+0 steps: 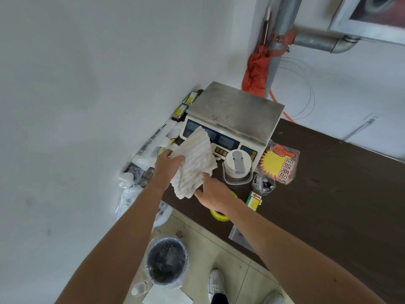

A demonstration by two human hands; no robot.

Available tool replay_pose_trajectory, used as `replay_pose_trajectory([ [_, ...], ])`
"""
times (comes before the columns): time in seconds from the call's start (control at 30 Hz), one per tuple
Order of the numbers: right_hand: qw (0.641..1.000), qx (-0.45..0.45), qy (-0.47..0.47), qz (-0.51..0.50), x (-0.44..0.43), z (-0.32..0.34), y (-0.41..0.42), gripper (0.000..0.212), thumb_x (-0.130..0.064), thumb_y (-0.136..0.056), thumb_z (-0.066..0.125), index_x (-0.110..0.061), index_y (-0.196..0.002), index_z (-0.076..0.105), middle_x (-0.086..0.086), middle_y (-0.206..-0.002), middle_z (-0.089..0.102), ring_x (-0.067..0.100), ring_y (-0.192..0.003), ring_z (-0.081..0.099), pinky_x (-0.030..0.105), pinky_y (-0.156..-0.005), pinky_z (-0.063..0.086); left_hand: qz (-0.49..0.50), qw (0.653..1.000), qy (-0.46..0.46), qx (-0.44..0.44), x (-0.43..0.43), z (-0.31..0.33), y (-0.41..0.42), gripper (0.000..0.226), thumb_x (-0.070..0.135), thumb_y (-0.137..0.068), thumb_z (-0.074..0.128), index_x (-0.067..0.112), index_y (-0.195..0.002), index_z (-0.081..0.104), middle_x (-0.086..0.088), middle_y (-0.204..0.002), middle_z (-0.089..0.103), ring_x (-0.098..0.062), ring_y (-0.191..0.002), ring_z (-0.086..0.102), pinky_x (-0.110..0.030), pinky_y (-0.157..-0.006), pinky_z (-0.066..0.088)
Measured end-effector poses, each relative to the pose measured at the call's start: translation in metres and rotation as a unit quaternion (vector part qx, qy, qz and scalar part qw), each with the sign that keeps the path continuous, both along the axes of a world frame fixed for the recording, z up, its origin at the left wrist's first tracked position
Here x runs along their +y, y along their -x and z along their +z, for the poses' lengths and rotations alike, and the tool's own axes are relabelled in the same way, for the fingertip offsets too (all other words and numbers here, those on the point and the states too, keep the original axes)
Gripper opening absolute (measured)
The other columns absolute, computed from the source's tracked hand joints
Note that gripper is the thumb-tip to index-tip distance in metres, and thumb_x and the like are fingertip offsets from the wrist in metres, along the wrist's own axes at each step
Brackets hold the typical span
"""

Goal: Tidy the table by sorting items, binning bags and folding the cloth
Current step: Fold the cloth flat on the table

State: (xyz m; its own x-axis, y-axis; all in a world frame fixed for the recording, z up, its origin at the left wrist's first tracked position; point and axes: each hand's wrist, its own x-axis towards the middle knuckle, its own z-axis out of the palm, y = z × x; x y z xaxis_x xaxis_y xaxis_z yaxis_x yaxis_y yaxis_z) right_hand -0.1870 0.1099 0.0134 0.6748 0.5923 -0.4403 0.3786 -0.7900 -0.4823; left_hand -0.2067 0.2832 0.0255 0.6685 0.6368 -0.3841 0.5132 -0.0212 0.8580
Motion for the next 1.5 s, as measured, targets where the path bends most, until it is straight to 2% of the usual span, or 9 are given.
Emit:
replay_pose_trajectory([
  [0.17,0.997,-0.008,-0.069,-0.018,0.003,0.019,0.001,0.064,-0.030,-0.097,0.048,-0.016,-0.153,0.019,0.013,-0.140,0.055,0.035,-0.124,0.055,0.048,-0.099,0.046,0.030,0.996,-0.008,-0.079,-0.012,0.027,-0.002,0.013,0.016,-0.075,0.067,0.015,-0.088,0.065,-0.004,-0.083,0.065,-0.019,-0.065,0.061,-0.026,-0.053,0.047],
  [0.27,0.991,-0.027,-0.123,-0.040,0.003,0.036,0.002,0.060,-0.031,-0.098,0.046,-0.021,-0.152,0.020,0.011,-0.142,0.055,0.036,-0.123,0.057,0.047,-0.097,0.047,0.054,0.992,-0.022,-0.110,-0.018,0.046,-0.006,0.024,0.021,-0.072,0.068,0.017,-0.096,0.069,-0.001,-0.087,0.070,-0.023,-0.078,0.066,-0.036,-0.067,0.053],
  [0.47,0.964,-0.025,-0.231,-0.128,-0.007,0.087,-0.010,0.054,-0.037,-0.104,0.041,-0.016,-0.152,0.026,0.009,-0.134,0.060,0.034,-0.115,0.062,0.047,-0.096,0.049,0.071,0.976,-0.050,-0.198,-0.039,0.098,-0.021,0.015,0.016,-0.075,0.066,0.015,-0.073,0.051,0.000,-0.071,0.054,-0.020,-0.065,0.051,-0.035,-0.062,0.046],
  [0.77,0.898,0.005,-0.343,-0.277,-0.072,0.151,-0.048,0.051,-0.044,-0.103,0.042,-0.014,-0.144,0.039,0.010,-0.136,0.061,0.031,-0.120,0.058,0.034,-0.089,0.037,-0.007,0.957,0.023,-0.290,-0.123,0.166,-0.060,0.014,0.012,-0.072,0.066,0.009,-0.084,0.061,-0.006,-0.079,0.063,-0.023,-0.073,0.060,-0.034,-0.064,0.050],
  [1.03,0.840,0.039,-0.373,-0.392,-0.173,0.145,-0.077,0.073,-0.066,-0.095,0.042,-0.010,-0.142,0.041,0.010,-0.134,0.060,0.031,-0.118,0.060,0.048,-0.104,0.047,-0.082,0.938,0.206,-0.267,-0.221,0.178,-0.086,0.028,0.012,-0.071,0.064,0.008,-0.099,0.062,-0.007,-0.085,0.067,-0.019,-0.068,0.066,-0.025,-0.059,0.052],
  [1.13,0.817,0.067,-0.379,-0.429,-0.215,0.139,-0.087,0.090,-0.080,-0.081,0.048,-0.009,-0.136,0.046,0.007,-0.127,0.064,0.027,-0.111,0.063,0.046,-0.101,0.050,-0.116,0.926,0.264,-0.243,-0.258,0.177,-0.094,0.007,0.013,-0.077,0.058,0.007,-0.081,0.062,-0.005,-0.068,0.065,-0.015,-0.054,0.063,-0.021,-0.050,0.049],
  [1.3,0.743,0.148,-0.433,-0.488,-0.294,0.121,-0.101,0.097,-0.081,-0.063,0.067,-0.009,-0.128,0.060,0.003,-0.116,0.072,0.020,-0.101,0.071,0.042,-0.095,0.056,-0.166,0.909,0.333,-0.187,-0.321,0.161,-0.099,0.039,0.010,-0.087,0.050,0.012,-0.049,0.059,-0.005,-0.051,0.058,-0.019,-0.047,0.058,-0.023,-0.052,0.044],
  [1.4,0.710,0.171,-0.448,-0.516,-0.341,0.101,-0.099,0.083,-0.065,-0.061,0.079,-0.009,-0.120,0.065,0.003,-0.108,0.076,0.021,-0.097,0.074,0.041,-0.092,0.058,-0.179,0.911,0.339,-0.152,-0.352,0.137,-0.097,0.013,0.013,-0.078,0.063,0.006,-0.074,0.072,-0.016,-0.080,0.070,-0.029,-0.071,0.069,-0.035,-0.070,0.050],
  [1.5,0.695,0.161,-0.432,-0.552,-0.385,0.078,-0.091,0.066,-0.045,-0.071,0.081,-0.005,-0.121,0.062,0.006,-0.110,0.073,0.025,-0.099,0.071,0.043,-0.092,0.057,-0.183,0.927,0.308,-0.110,-0.379,0.105,-0.097,0.040,0.012,-0.076,0.068,0.004,-0.115,0.066,-0.018,-0.114,0.071,-0.033,-0.101,0.070,-0.041,-0.083,0.058],
])
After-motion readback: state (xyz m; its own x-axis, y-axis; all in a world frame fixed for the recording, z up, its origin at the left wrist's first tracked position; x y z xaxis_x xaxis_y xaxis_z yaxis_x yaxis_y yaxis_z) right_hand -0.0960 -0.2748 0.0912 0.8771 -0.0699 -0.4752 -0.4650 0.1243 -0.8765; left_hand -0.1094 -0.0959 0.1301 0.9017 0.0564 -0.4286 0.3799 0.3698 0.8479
